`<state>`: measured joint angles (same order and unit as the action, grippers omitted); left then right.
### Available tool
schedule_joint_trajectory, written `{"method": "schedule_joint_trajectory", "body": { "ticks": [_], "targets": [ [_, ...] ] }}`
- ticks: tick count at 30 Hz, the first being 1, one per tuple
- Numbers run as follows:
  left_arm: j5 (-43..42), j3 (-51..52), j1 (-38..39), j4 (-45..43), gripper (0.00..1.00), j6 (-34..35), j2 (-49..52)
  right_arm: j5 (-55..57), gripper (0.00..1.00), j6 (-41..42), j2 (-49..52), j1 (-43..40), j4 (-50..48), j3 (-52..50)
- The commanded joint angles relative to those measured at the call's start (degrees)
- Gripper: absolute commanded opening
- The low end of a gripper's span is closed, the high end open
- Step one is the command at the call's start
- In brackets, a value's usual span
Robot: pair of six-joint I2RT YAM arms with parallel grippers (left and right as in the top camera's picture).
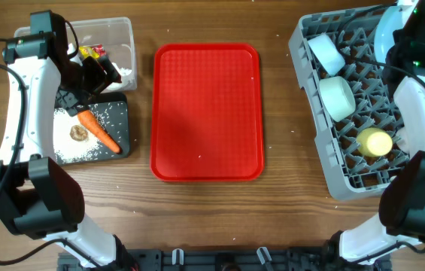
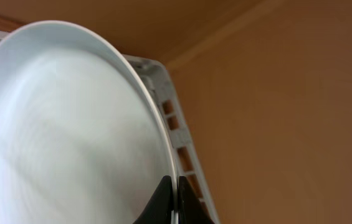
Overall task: Sort waste into correct bins and load items into the dishwasher rack
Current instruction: 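Stand the light-blue plate upright in the rack with the right gripper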
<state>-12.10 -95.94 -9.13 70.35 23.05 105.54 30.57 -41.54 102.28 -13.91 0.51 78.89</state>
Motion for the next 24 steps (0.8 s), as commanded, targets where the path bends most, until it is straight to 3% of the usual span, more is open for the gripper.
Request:
{"method": "schedule_joint_trajectory", "body": {
  "ticks": [1,2,3,5,9,11,13,16,18,24],
  "targets": [
    [-0.48,0.04,-0.11,-0.04,1.00,-0.28,-0.52,-3.91,0.04,-1.05,2.64,0.13,-0.46,0.55],
    [-0.48,0.04,-0.11,-0.04,1.00,-0.28,-0.52,-3.91,0.04,-0.87,2.97,0.13,-0.35,0.55],
    [-0.48,0.04,-0.11,-0.04,1.00,-0.28,-0.52,-3.93,0.26,0.44,3.17,0.13,-0.24,0.55],
    [-0.48,0.04,-0.11,-0.04,1.00,-0.28,-0.52,-3.87,1.00,4.11,3.15,0.11,-0.26,0.55],
    [-0.48,0.04,-0.11,-0.04,1.00,-0.28,-0.52,-1.77,1.00,19.47,-0.70,0.28,0.42,0.55],
    [-0.48,0.04,-0.11,-0.04,1.00,-0.28,-0.52,-5.27,1.00,24.96,-8.20,2.36,4.24,0.55],
    [-0.48,0.04,-0.11,-0.04,1.00,-0.28,-0.52,-16.61,1.00,27.17,-16.28,6.47,8.83,0.55],
    [-0.48,0.04,-0.11,-0.04,1.00,-0.28,-0.52,-47.45,1.00,38.36,-24.15,15.04,10.47,0.55],
    [-0.48,0.04,-0.11,-0.04,1.00,-0.28,-0.52,-58.60,1.00,39.10,-24.46,19.04,10.86,0.55],
    [-0.48,0.04,-0.11,-0.04,1.00,-0.28,-0.52,-54.16,1.00,36.63,-22.69,19.96,23.50,0.55]
  ]
}}
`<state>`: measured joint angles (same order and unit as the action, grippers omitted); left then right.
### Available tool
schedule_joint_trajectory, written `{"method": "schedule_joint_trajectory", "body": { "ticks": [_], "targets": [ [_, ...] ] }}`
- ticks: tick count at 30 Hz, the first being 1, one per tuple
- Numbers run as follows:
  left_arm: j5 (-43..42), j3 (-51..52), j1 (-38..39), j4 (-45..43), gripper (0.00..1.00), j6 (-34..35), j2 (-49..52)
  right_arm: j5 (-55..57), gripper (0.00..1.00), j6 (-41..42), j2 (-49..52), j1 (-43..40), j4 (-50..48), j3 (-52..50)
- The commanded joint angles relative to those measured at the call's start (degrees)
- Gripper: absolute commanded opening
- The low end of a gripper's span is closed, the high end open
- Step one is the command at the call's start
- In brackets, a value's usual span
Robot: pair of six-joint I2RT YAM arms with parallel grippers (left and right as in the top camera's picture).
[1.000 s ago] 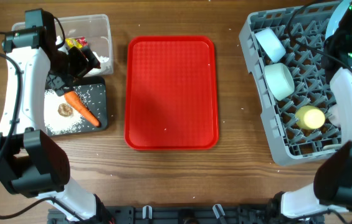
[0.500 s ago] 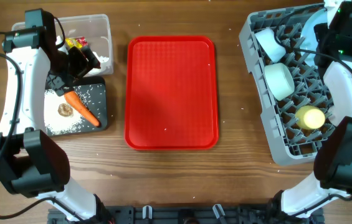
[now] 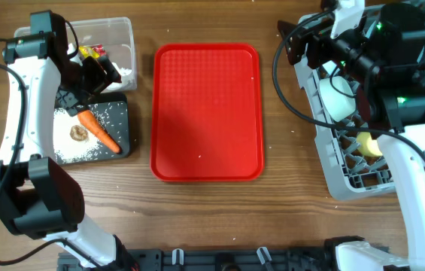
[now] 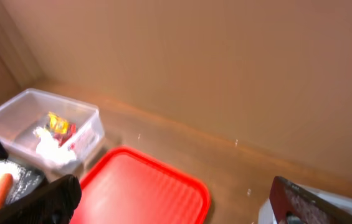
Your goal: Sort waste into correct bins and load items into the dishwasher rack
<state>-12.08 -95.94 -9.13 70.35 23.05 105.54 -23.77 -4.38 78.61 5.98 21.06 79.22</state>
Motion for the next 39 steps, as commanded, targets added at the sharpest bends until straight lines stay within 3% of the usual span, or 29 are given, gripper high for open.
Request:
{"method": "schedule_joint_trajectory", "body": {
  "ticks": [1,5,9,11,13,18,25,39],
  "targets": [
    [-0.50,0.04,-0.11,-0.04,1.00,-0.28,-0.52,0.17,1.00,-0.55,1.22,0.07,5.09,0.17],
    [-0.50,0.04,-0.11,-0.04,1.00,-0.28,-0.52,5.90,1.00,-7.08,-4.59,0.07,11.74,-4.90],
    [-0.50,0.04,-0.11,-0.04,1.00,-0.28,-0.52,7.93,1.00,-10.62,-27.23,-1.86,1.05,-29.53],
    [-0.50,0.04,-0.11,-0.04,1.00,-0.28,-0.52,7.76,1.00,-6.36,-47.04,-5.09,-7.96,-48.61],
    [-0.50,0.04,-0.11,-0.04,1.00,-0.28,-0.52,10.58,1.00,0.57,-58.99,-6.62,-11.15,-59.43],
    [-0.50,0.04,-0.11,-0.04,1.00,-0.28,-0.52,10.54,1.00,4.87,-71.80,-7.13,-17.31,-76.04],
    [-0.50,0.04,-0.11,-0.04,1.00,-0.28,-0.52,11.56,1.00,4.39,-78.47,-7.13,-19.06,-77.48],
    [-0.50,0.04,-0.11,-0.04,1.00,-0.28,-0.52,11.58,1.00,4.42,-77.81,-7.13,-19.54,-77.75]
  ]
}}
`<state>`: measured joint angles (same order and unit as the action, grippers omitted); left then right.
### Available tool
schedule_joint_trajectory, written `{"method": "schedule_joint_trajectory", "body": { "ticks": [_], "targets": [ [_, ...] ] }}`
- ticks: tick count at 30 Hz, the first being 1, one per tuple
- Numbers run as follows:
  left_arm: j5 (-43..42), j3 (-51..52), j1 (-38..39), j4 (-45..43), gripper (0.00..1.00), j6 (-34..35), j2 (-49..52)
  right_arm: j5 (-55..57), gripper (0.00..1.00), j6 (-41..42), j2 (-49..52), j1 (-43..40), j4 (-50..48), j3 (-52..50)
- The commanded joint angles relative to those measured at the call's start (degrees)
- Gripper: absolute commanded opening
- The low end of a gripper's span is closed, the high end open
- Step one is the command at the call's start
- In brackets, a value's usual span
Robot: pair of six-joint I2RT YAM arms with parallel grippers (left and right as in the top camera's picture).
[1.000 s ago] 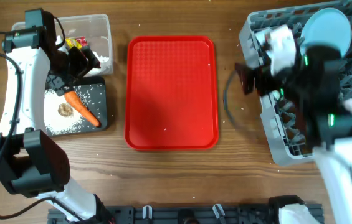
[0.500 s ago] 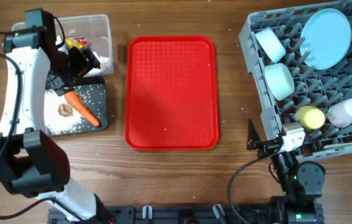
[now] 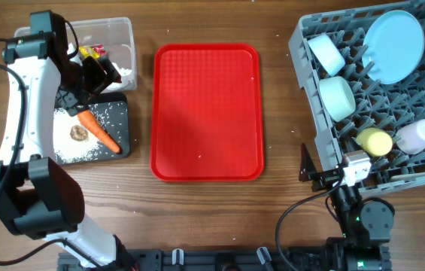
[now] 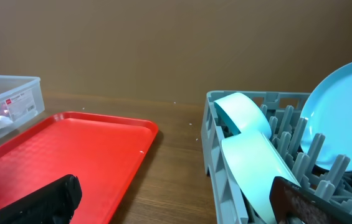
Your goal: Sort waste into correct bins and load items into the dishwasher rack
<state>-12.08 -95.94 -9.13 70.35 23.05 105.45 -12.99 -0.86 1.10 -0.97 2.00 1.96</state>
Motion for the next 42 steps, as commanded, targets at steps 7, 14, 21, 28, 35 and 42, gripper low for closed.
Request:
{"method": "schedule_joint_trajectory", "body": {
  "ticks": [7,14,21,28,35,42],
  "targets": [
    [-0.09,3.17,4.94,-12.79,1.00,0.13,-8.41,0.79,1.00,0.90,-0.31,-0.17,-0.48,-0.48],
    [2.75,34.42,18.71,-49.68,1.00,-16.20,-34.86,0.79,1.00,0.90,-0.31,-0.17,-0.48,-0.48],
    [4.44,65.07,18.60,-72.37,1.00,-16.17,-56.02,0.79,1.00,0.90,-0.31,-0.17,-0.48,-0.48],
    [8.57,88.00,13.14,-78.86,1.00,-11.50,-80.74,0.79,1.00,0.90,-0.31,-0.17,-0.48,-0.48],
    [9.16,95.60,10.29,-75.45,1.00,-9.05,-93.81,0.79,1.00,0.87,-0.31,-0.17,-0.48,-0.48],
    [9.40,95.60,8.22,-65.94,1.00,-9.09,-102.05,0.81,1.00,0.90,-0.31,-0.17,-0.48,-0.48]
  ]
}}
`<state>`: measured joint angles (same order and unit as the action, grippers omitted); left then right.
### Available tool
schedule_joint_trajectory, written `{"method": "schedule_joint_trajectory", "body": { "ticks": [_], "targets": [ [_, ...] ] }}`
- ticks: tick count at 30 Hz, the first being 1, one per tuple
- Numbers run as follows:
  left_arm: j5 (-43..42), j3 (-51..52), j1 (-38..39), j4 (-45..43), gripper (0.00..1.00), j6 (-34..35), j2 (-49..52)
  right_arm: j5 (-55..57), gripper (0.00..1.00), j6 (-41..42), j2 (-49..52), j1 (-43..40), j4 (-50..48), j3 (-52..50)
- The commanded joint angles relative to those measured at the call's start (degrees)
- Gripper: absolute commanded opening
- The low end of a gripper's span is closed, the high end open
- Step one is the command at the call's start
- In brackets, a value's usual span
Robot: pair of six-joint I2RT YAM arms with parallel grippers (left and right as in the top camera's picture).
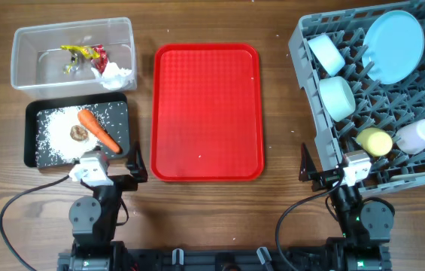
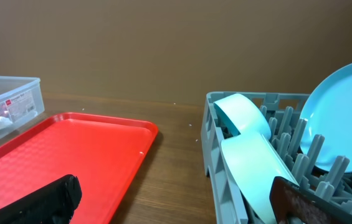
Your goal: Sort waste into correct bins and load items into the dishwasher rack
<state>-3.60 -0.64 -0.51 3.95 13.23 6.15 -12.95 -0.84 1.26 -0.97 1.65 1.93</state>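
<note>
The red tray (image 1: 207, 113) lies bare in the middle of the table. At the right, the grey dish rack (image 1: 314, 120) holds two pale bowls (image 1: 337, 98), a blue plate (image 1: 394, 47), a yellow cup (image 1: 375, 141) and a white cup (image 1: 418, 135). Wrappers lie in the clear bin (image 1: 24, 71); a carrot (image 1: 97, 129), a cookie and rice lie in the black tray (image 1: 31, 143). My left gripper (image 1: 114, 172) is folded at the front left, open. Folded at the front right, my right gripper (image 1: 325, 177) (image 2: 172, 202) stands open and holds nothing.
Bare wood runs between the red tray and the rack (image 2: 225, 186), and along the front edge where both arm bases sit. In the right wrist view, the rack's near wall stands close to the right finger (image 2: 300, 202).
My left arm was reaching over the clear bin and black tray; now it is folded at the front left and both containers show in full. The right arm has not moved.
My right gripper was shut on the plate's rim at the back of the rack. Then it stood open high above the rack. Then it was folded at the front, with the blue plate upright in the rack. The left arm stayed over the bins until now.
</note>
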Motion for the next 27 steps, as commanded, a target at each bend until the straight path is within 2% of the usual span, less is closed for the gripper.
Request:
{"method": "schedule_joint_trajectory", "body": {
  "ticks": [1,4,27],
  "targets": [
    [0.92,0.31,-0.42,0.44,1.00,0.72,-3.39,0.76,1.00,0.87,-0.46,-0.17,-0.13,-0.46],
    [0.92,0.31,-0.39,0.33,1.00,0.72,-6.05,0.74,1.00,0.87,-0.46,-0.17,-0.13,-0.46],
    [0.92,0.31,-0.42,0.33,1.00,0.72,-5.75,0.74,1.00,0.87,-0.46,-0.17,-0.13,-0.46]
  ]
}}
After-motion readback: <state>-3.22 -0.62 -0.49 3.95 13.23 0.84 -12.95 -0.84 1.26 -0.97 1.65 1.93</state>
